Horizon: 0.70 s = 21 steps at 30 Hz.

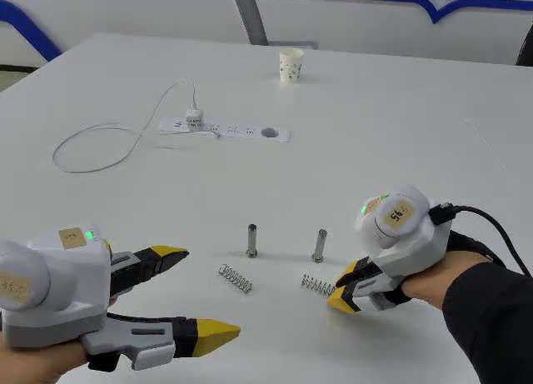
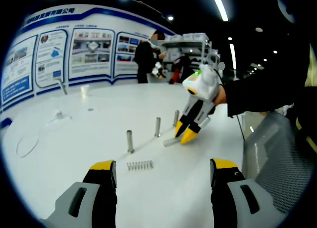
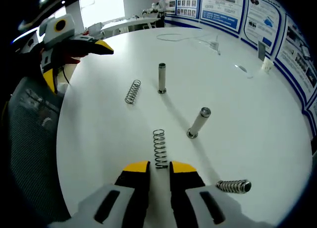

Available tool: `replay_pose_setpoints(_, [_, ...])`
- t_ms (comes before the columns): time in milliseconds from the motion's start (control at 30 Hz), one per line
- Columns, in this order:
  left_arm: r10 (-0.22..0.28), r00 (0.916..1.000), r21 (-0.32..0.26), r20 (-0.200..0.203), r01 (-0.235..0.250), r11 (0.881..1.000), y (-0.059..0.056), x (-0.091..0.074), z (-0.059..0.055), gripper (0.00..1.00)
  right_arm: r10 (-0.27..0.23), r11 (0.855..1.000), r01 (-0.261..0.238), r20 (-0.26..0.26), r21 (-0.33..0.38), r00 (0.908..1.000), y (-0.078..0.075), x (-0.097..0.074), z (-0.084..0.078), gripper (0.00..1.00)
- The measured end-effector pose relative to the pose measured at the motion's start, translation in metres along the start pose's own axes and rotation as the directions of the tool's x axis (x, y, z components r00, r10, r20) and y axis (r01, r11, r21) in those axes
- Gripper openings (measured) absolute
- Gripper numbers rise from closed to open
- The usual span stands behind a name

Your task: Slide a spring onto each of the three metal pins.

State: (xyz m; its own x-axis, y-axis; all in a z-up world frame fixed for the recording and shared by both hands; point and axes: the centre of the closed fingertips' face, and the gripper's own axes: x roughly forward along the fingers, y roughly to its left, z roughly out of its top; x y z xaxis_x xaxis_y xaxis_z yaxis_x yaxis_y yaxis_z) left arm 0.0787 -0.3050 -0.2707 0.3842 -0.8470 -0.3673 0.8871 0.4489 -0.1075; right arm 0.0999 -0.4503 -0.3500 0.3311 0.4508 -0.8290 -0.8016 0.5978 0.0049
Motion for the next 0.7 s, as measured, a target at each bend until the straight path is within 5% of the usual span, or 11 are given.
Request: replay_pose_setpoints(700, [-0.011,0.9999,0.008,-0.009,0.011,1.0,-0.0066,0.0014,0.0004,0.78,-0.011,1.0,0.011,0.003,-0.021,0.9999,-0.0011,-0.0007,0.0,0.12])
